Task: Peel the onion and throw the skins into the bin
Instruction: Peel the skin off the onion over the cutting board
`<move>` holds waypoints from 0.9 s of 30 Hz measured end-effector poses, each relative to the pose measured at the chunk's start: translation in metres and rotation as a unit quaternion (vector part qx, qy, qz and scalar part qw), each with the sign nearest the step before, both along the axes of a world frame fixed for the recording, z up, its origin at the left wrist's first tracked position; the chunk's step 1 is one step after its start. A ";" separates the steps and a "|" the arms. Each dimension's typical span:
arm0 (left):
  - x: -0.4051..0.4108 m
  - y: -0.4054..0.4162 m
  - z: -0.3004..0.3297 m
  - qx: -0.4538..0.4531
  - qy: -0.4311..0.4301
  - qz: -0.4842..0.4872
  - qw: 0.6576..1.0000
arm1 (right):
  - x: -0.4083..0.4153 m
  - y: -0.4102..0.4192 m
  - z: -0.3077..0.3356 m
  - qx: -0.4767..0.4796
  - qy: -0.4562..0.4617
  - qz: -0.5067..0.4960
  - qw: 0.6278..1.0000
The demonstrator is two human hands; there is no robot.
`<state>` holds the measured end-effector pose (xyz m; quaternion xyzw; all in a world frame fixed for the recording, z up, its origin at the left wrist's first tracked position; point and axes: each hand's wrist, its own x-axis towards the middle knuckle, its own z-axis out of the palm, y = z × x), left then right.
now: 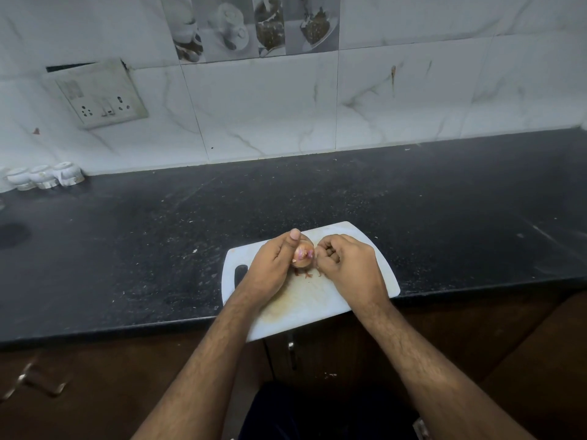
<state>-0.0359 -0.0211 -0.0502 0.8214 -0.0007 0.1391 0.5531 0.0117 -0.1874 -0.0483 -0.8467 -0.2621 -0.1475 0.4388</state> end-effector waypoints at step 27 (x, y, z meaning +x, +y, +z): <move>-0.001 -0.001 0.003 -0.004 -0.002 -0.001 1.000 | -0.010 -0.005 -0.004 -0.012 -0.115 0.049 0.992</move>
